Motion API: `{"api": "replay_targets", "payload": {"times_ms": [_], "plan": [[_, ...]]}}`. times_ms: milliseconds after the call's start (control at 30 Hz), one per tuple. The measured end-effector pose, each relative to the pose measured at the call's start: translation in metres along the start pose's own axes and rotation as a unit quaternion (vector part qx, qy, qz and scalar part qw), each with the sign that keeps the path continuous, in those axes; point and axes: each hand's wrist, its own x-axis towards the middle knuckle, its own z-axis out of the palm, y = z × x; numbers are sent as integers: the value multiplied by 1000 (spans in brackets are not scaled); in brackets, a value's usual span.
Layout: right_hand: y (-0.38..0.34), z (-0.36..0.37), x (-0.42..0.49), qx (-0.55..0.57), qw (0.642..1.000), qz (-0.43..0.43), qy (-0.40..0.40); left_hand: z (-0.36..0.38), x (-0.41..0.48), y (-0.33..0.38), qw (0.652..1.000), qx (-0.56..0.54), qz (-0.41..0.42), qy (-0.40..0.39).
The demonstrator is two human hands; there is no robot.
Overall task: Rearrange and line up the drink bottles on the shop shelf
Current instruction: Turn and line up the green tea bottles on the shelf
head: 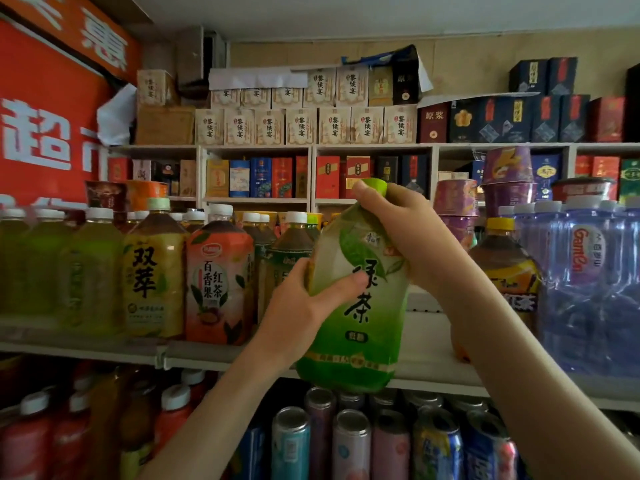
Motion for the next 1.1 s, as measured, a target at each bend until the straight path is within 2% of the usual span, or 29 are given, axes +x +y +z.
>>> {"api": "replay_targets", "payload": {"times_ms": [233, 367, 533, 700, 800, 900, 1000, 1100], "plan": [[4, 26, 7, 3, 997, 18, -79, -30, -27, 2, 997, -58, -46, -6], [10, 38, 8, 14, 993, 0, -119, -42, -37, 2, 998, -48, -48, 5], [9, 41, 7, -9, 989, -20, -145, -48, -40, -3, 999, -25, -34, -26], [12, 26, 8, -31, 996, 0, -82, -36, -31, -6, 996, -30, -29, -83], [9, 11, 7, -33, 998, -1, -62, -24, -19, -4, 997, -12, -34, -70], [5, -11, 9, -54, 997, -25, -52, -1, -5, -7, 999, 3, -32, -26], [4, -44, 18, -205, 976, -79, -3, 27, 11, -9, 999, -25, -28, -3], [16, -86, 30, -365, 916, -106, 130, 48, 31, -13, 998, -50, -36, 17]]}}
